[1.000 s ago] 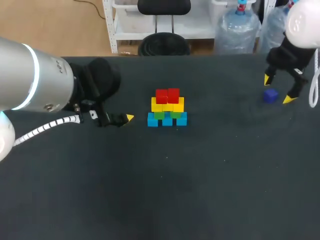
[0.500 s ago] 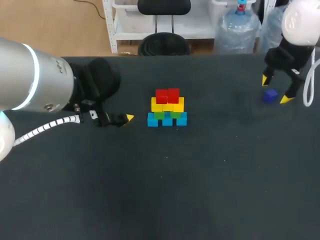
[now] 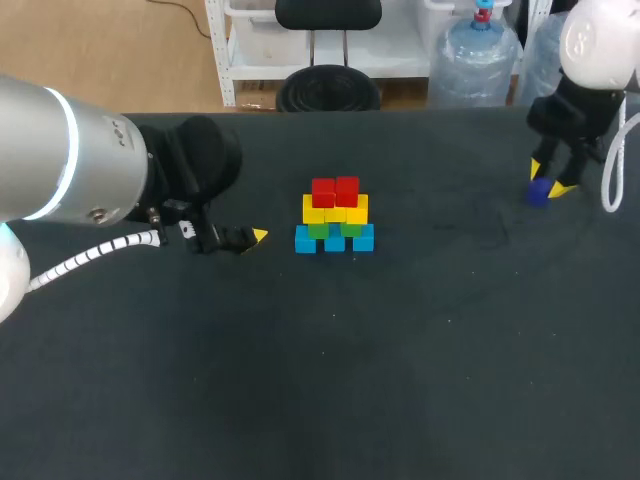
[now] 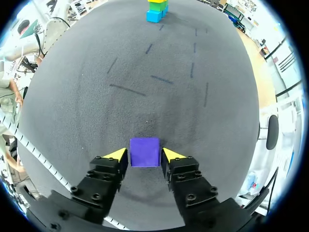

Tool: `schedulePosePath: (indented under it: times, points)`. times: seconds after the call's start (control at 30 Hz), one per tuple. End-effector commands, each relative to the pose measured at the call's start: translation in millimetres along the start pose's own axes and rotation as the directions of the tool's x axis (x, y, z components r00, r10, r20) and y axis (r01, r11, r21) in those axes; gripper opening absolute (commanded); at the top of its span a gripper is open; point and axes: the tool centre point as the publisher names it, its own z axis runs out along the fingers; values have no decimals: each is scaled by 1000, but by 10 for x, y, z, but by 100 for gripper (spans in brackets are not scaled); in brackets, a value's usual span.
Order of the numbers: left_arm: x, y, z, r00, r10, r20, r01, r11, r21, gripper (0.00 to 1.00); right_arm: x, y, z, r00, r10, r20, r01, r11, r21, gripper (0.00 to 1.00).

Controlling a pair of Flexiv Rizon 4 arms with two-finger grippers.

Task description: Place the blue cubes, place green cubes on the blue cubes, place the yellow cubes on the green cubes, then place the red cubes on the yellow cubes, and place purple cube on the red cubes.

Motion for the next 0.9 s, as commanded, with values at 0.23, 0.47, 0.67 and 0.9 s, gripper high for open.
schedulePosePath:
  times: [0.23, 0.47, 0.67, 0.9]
  points:
    - [1, -11, 6, 1000, -1, -1, 1, 1000, -6, 100, 7, 14, -32, 1000, 14, 3, -14, 1000, 6, 0]
    - [1, -11, 6, 1000, -1, -1, 1, 1000, -6, 100, -42, 43, -173, 997, 83, 1, -83, 996, 36, 0]
    - [1, -11, 6, 1000, -1, -1, 1, 1000, -6, 100, -224, 76, -336, 978, 207, 16, -208, 974, 93, 0]
    - [1, -11, 6, 1000, -1, -1, 1, 1000, -6, 100, -543, 189, -589, 961, 275, 42, -278, 949, 148, 0]
